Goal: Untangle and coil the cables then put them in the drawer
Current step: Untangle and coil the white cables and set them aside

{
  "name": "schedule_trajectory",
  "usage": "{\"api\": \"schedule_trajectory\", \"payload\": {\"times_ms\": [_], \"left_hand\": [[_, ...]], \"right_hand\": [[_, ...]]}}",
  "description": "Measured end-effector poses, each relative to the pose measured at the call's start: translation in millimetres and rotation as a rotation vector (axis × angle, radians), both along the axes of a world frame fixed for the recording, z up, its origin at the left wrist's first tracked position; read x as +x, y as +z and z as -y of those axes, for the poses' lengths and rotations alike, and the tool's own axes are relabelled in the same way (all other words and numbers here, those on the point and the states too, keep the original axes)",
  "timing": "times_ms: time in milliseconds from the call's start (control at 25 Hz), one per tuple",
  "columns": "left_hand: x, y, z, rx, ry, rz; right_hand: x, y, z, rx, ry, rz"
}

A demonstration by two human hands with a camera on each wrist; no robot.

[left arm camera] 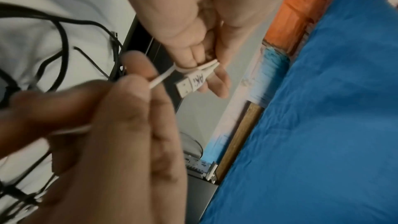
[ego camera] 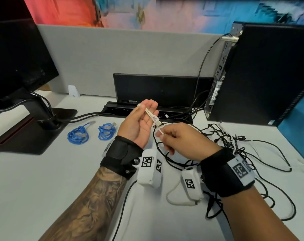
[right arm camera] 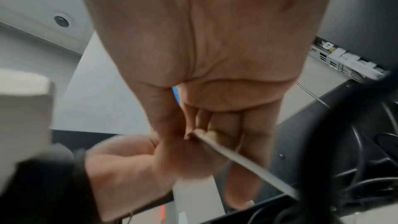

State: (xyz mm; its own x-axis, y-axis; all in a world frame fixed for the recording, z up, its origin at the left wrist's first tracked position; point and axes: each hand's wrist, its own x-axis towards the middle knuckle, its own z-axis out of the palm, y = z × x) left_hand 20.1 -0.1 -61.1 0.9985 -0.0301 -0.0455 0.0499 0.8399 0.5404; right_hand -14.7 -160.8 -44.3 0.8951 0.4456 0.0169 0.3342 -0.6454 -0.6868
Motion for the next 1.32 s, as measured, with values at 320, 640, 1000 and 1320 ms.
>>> {"api": "schedule_trajectory", "payload": {"times_ms": [320,640,1000,1320], "left_hand": [[-10.4,7.9,9.2,0.675,0.327,0.268],[-12.8,1.3,6.5,0.934,-0.207,0.423],[-3.1,16.0,-16.3,-0.15,-0.109,0.138],[4.7,7.8,-11.2,0.146,0.284,0.117]], "right_hand": [[-15.2,42.2,6.3,0.056,0.036,0.156],[16.2,28.2,15.9,0.392,-0.252,0.371],[23.5,-9.0,6.5,0.389,-0.033,-0.129],[13.8,-3.3,-4.3,0.045,-0.049,0.015]]}}
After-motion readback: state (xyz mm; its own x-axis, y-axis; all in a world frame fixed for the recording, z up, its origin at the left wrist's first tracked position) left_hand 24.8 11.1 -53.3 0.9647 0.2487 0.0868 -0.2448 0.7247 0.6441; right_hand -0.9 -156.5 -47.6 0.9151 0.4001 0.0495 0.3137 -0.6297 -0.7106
